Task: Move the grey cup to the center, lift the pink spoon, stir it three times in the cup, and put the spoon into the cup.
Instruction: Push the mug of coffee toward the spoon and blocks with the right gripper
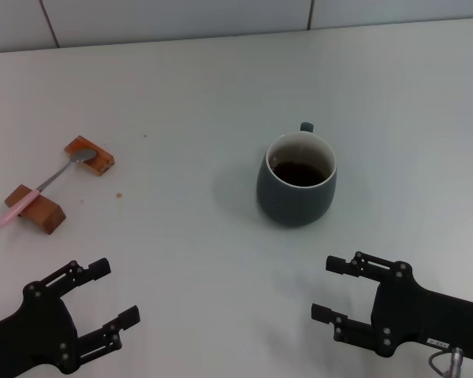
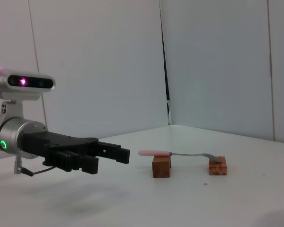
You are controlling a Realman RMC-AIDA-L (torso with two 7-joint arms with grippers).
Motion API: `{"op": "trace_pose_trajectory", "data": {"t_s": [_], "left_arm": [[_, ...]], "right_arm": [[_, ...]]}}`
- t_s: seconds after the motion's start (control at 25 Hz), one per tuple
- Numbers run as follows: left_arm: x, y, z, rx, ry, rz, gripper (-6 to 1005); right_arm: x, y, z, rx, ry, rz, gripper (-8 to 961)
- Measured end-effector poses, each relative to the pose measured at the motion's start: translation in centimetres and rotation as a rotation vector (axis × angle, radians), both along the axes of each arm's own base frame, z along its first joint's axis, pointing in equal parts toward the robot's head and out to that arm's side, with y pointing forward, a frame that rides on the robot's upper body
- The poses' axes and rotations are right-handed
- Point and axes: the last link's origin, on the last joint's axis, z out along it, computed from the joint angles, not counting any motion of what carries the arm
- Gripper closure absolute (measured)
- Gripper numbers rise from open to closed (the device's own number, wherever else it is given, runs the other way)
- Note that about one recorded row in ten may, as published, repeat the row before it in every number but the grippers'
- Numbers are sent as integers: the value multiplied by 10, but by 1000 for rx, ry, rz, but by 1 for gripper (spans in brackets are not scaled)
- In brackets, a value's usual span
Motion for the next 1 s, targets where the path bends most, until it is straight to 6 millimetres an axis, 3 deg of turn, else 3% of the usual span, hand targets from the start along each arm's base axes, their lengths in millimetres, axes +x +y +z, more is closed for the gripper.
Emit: {"op": "trace_pose_trajectory", "data": {"t_s": [0.8,1.0], "left_arm": [[1,2,0,3,-1,-4,206],[1,2,0,3,-1,-5,208]], "right_arm": [[-1,0,-1,4,-1,8,271],[-4,-1,-1,67,18,25,360]]}}
